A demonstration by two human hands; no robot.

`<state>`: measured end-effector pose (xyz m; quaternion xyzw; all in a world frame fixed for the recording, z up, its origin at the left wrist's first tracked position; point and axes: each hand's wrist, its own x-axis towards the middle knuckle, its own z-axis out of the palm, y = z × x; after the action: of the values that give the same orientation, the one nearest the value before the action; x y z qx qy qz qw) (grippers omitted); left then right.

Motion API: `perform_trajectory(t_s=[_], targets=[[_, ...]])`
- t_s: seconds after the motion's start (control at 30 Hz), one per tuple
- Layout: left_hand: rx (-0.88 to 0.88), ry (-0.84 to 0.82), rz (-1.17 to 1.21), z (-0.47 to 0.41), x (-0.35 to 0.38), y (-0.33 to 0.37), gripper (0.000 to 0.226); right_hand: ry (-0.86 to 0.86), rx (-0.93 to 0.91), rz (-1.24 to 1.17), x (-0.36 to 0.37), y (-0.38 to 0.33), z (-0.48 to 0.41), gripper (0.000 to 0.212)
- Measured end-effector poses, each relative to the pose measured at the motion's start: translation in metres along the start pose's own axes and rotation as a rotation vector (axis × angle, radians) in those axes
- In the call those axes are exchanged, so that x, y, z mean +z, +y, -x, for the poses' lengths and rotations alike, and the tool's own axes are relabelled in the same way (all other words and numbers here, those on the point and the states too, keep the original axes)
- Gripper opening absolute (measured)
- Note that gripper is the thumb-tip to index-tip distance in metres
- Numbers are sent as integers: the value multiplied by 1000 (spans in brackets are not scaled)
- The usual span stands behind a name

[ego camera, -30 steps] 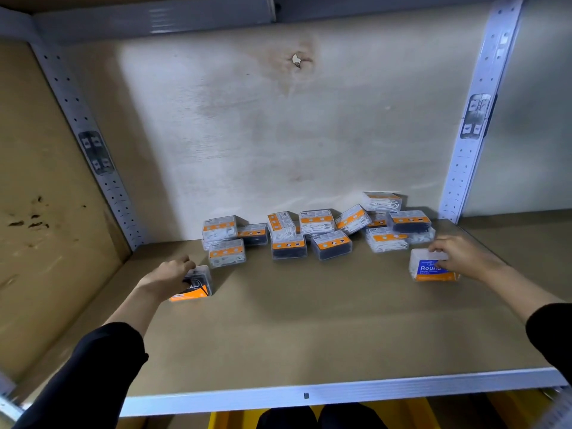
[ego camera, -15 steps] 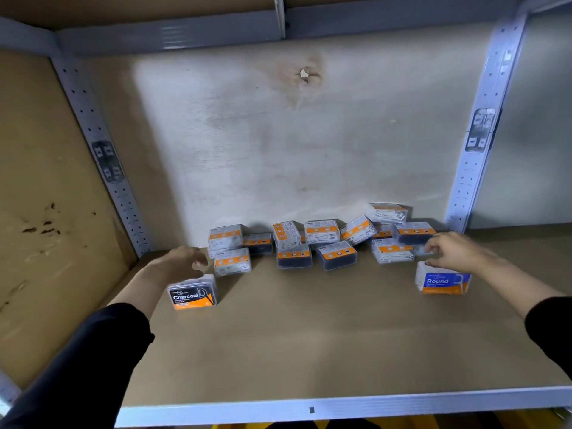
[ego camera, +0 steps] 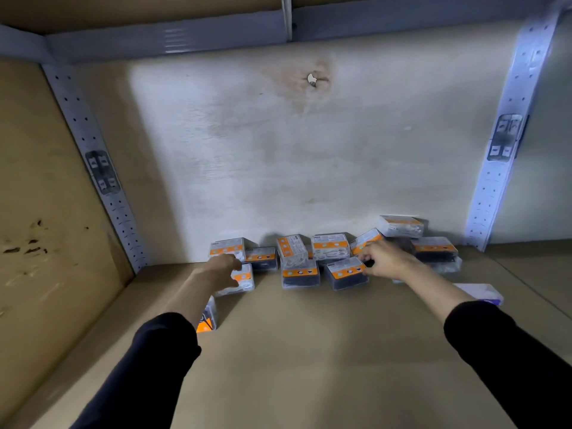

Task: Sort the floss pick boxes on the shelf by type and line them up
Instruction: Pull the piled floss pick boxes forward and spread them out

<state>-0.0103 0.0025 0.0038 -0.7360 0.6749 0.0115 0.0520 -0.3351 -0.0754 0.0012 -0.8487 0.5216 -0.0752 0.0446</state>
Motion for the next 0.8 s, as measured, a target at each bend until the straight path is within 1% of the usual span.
perform_trajectory(t_s=[0.13, 0.37, 0.47, 0.53, 0.63, 0.73, 0.8], targets=[[-29, -25, -36, -16, 17, 1, 49, -63, -53, -1, 22, -9, -22, 42], [-50, -43, -22, -38, 36, -3, 76, -143, -98, 0, 44, -15, -44, 61], [-47, -47, -8, -42, 40, -3, 72, -175, -136, 36, 47, -13, -46, 61], [-43, -41, -23, -44, 40, -3, 70, -158, -139, 14, 48, -12, -45, 59], [-43, -76, -49, -46, 35, -4, 63, -167, -121, -16, 46, -12, -44, 58], [-28, -113, -64, -44, 28, -4, 57, -203, -103, -25, 38, -14, -45, 51], [-22, -128, -35, -42, 21, -5, 55, -257, -84, -44, 28, -16, -47, 44]])
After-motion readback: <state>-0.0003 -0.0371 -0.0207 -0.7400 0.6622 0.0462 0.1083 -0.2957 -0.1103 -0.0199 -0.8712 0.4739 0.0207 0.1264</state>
